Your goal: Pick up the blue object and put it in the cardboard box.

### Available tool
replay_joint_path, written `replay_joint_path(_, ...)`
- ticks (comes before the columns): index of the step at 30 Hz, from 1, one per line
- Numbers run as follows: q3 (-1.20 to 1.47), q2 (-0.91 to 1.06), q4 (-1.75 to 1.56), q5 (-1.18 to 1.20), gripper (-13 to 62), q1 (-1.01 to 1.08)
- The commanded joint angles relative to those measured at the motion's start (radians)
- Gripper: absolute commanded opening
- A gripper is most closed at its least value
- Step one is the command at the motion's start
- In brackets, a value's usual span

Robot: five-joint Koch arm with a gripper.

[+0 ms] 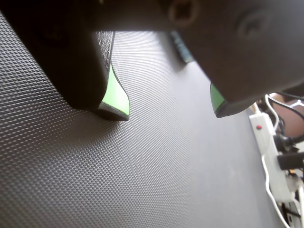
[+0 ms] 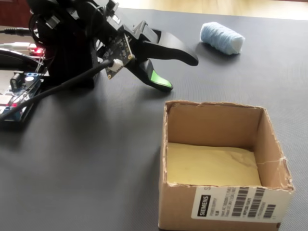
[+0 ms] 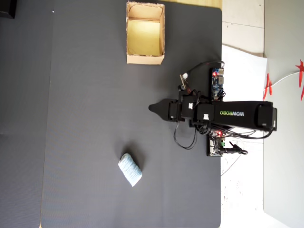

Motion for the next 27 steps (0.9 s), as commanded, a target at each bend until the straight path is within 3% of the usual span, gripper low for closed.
replay_joint_path(1, 0.037, 0.087, 0.081, 0.012, 34.0, -0.038)
replay_joint_path(27, 0.0, 0.087, -0.041, 0.028, 33.7, -0.588)
